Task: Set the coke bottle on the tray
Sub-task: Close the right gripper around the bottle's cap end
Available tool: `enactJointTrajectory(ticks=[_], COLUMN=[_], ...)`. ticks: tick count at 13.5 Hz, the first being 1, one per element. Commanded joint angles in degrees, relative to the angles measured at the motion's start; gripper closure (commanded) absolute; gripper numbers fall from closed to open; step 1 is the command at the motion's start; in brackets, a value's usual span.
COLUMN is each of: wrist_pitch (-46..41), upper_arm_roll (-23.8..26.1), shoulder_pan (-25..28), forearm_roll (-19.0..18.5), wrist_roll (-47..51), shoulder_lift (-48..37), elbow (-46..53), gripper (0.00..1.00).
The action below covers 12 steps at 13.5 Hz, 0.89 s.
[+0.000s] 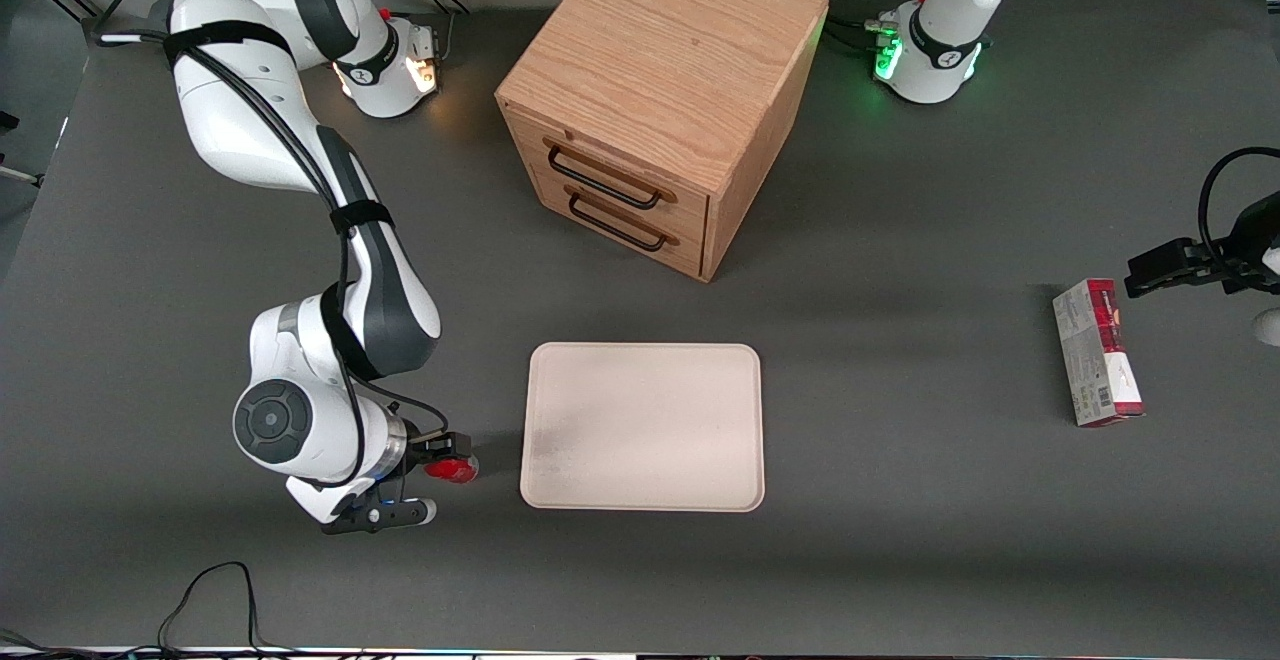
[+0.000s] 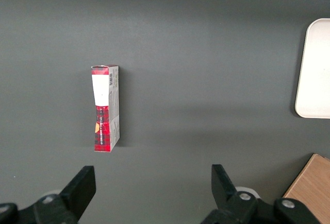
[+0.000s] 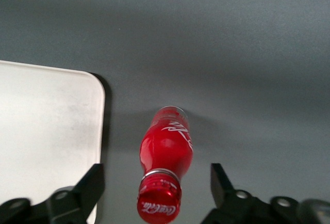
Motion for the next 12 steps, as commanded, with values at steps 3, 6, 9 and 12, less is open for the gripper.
enactJointTrajectory(ticks=[3, 6, 9, 12], wrist_pitch=[0.95, 0.95, -1.15, -7.64], upper_arm_roll=[-0.16, -0.16, -0.24, -0.42], shoulder_pan=[-0.4, -0.4, -0.32, -0.23], forearm_roll=[0.93, 0.84, 0.75, 0.75], wrist_roll=[0.15, 0.24, 0.5, 0.86], shoulder_lift=[-1.2, -1.2, -3.82, -7.25], elbow=[-2.27, -2.18, -1.31, 1.93], gripper=[0.73, 0.77, 0.77, 0.77])
